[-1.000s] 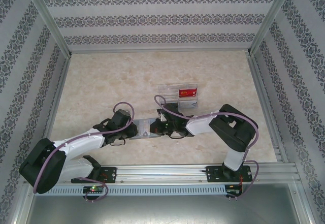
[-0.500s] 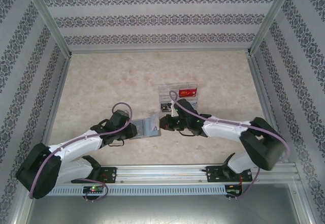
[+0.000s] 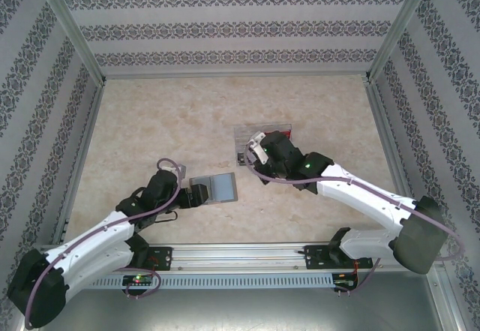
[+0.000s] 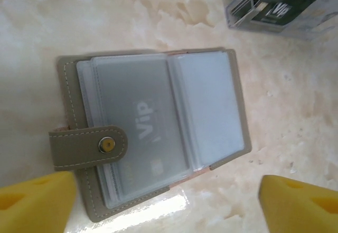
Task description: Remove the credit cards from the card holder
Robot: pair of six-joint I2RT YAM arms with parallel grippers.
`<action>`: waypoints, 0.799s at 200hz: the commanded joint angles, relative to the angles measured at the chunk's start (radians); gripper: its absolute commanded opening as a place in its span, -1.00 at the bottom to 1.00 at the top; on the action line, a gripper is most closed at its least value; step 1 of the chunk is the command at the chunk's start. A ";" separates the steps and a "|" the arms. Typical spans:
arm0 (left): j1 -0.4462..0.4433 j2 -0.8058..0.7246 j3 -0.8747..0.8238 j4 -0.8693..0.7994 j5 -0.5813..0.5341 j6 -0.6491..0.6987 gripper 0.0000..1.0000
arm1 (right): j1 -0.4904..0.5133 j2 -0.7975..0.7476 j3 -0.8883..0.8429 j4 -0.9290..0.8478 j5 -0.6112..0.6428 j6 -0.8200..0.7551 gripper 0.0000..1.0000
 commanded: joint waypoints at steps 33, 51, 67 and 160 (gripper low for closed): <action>0.007 -0.170 -0.029 -0.035 -0.001 -0.015 0.99 | 0.006 0.049 -0.014 -0.009 0.228 -0.657 -1.00; 0.007 -0.229 -0.036 -0.063 -0.013 -0.022 0.99 | -0.012 0.054 -0.052 0.034 0.217 -0.778 -1.00; 0.007 -0.266 -0.037 -0.104 -0.035 -0.028 0.99 | -0.047 0.070 -0.067 0.044 0.216 -0.845 -1.00; 0.007 -0.275 -0.031 -0.146 -0.049 -0.040 0.99 | -0.195 0.147 -0.076 0.087 0.202 -0.957 -1.00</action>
